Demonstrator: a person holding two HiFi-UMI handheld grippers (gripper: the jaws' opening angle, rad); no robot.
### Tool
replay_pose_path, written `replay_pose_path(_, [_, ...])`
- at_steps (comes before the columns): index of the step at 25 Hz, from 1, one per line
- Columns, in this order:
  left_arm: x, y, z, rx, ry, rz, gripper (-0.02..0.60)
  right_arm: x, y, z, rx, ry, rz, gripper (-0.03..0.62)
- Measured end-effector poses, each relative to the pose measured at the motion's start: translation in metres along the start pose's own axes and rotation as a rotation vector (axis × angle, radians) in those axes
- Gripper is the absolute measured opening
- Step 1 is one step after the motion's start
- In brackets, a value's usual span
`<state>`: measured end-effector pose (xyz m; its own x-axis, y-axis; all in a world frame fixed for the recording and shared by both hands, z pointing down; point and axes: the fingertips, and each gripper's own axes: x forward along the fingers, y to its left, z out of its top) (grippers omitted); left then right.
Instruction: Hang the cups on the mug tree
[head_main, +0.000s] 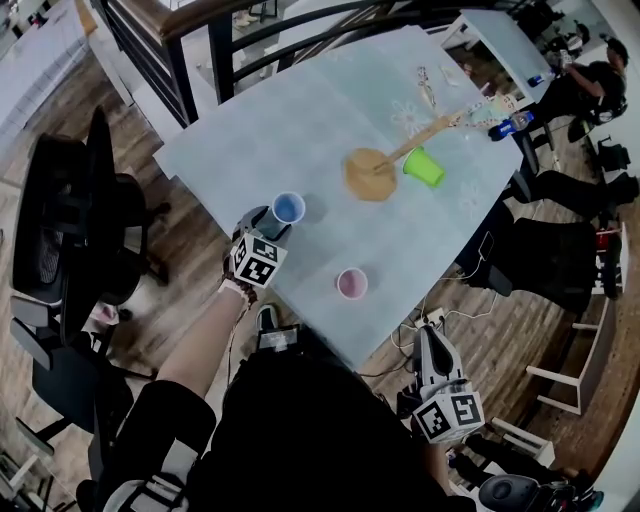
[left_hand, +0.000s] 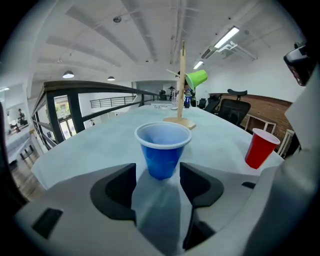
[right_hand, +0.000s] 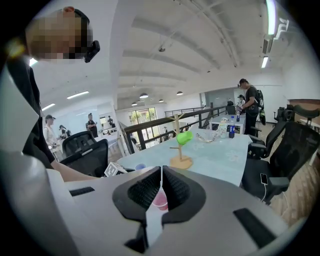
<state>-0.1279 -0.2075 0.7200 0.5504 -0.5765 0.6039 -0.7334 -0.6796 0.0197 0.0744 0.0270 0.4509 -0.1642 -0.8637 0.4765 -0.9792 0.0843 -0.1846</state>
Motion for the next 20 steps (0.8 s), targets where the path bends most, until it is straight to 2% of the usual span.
replay_pose_path(8, [0.018, 0.003, -0.003, 0.074, 0.070, 0.051, 0.259, 0.001, 0.002, -0.007, 0.004, 0.016, -0.001, 0.035])
replay_pose_path(15, [0.021, -0.009, 0.012, 0.155, 0.052, 0.013, 0.236, -0.003, -0.001, -0.010, 0.005, 0.025, 0.001, 0.035])
replay_pose_path(20, [0.019, -0.007, 0.022, 0.187, 0.041, 0.025, 0.233, -0.004, -0.002, -0.014, 0.007, 0.029, 0.000, 0.035])
